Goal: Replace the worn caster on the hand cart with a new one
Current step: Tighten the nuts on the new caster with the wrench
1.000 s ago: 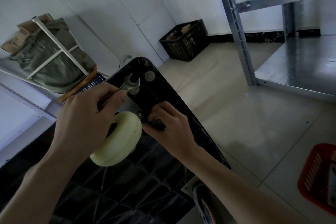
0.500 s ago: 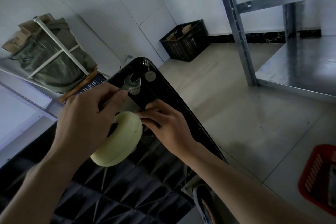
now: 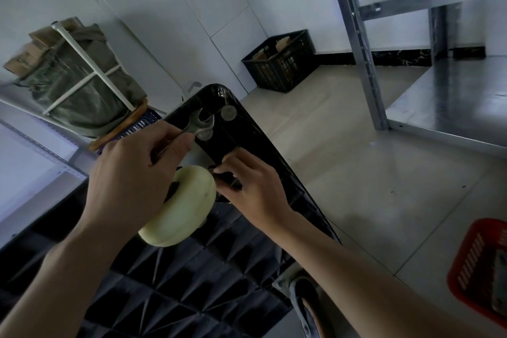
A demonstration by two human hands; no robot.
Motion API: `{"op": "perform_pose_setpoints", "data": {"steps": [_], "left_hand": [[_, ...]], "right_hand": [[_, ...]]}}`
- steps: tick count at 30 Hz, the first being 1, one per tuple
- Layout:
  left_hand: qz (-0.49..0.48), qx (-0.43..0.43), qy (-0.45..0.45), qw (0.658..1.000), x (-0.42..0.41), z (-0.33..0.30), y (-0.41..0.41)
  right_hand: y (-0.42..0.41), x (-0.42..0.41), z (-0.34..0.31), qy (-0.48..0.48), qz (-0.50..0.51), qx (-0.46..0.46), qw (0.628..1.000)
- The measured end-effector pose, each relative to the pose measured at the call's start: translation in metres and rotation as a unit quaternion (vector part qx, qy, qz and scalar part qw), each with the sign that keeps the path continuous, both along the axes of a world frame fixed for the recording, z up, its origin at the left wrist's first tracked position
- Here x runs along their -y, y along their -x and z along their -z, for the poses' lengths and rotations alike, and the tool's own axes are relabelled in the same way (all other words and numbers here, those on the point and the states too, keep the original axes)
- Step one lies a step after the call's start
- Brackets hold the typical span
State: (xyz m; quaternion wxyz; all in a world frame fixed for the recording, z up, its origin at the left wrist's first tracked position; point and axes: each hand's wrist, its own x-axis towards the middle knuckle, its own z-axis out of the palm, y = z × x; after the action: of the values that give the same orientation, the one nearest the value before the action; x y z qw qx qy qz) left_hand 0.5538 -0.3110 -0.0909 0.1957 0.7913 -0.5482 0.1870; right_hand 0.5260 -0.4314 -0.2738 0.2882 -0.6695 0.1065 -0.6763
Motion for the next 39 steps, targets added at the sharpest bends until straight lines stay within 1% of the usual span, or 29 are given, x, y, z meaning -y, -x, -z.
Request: {"op": "perform_pose_setpoints", "data": {"steps": [4,7,11,15,18,20,23,26,28,31,33,39], "left_hand": [[0.000,0.001,-0.002,1.000,0.0000,-0.0003,-0.0008],[0.000,0.002,-0.002,1.000,0.0001,-0.0004,-0.0003],[-0.004,0.003,0.001,1.000,0.0005,0.0002,-0.0004],[-0.005,0.001,-0.001,1.000,0.0004,0.0000,-0.0016],[-0.008,0.002,0.003,1.000,0.0007,0.0005,-0.0022],[-0.010,0.006,0.002,1.000,0.0009,0.0005,-0.0020],[-0.012,0.006,0.003,1.000,0.0006,0.0004,-0.0021],[-0.008,0.007,0.006,1.000,0.0001,0.0012,-0.0017],[-0.007,0.004,0.007,1.000,-0.0001,0.0012,-0.0012],[-0.007,0.008,0.007,1.000,0.0004,0.0009,-0.0009],[-0.007,0.009,0.007,1.000,0.0007,0.0011,-0.0006],[-0.006,0.014,0.008,1.000,0.0004,0.0011,-0.0017]], "right_hand": [[0.0045,0.0001,0.0013,0.008,-0.031,-0.026,0.999],[0.0044,0.0016,0.0041,0.019,-0.012,-0.016,1.000],[0.0017,-0.0013,-0.0028,-0.007,-0.015,-0.021,1.000],[0.0065,-0.0008,0.0033,0.016,-0.016,-0.022,1.000],[0.0023,-0.0040,-0.0014,-0.007,0.001,-0.025,1.000],[0.0020,-0.0045,-0.0029,-0.010,-0.010,-0.031,0.999],[0.0053,-0.0033,0.0016,0.013,-0.021,-0.031,0.999],[0.0041,-0.0040,0.0006,0.002,-0.014,-0.020,1.000],[0.0031,-0.0043,0.0000,-0.008,-0.009,-0.026,1.000],[0.0049,-0.0023,0.0031,0.012,-0.023,-0.041,0.999],[0.0037,-0.0012,0.0042,0.026,-0.012,-0.034,0.999],[-0.0029,-0.0050,0.0044,0.015,0.017,-0.022,1.000]]}}
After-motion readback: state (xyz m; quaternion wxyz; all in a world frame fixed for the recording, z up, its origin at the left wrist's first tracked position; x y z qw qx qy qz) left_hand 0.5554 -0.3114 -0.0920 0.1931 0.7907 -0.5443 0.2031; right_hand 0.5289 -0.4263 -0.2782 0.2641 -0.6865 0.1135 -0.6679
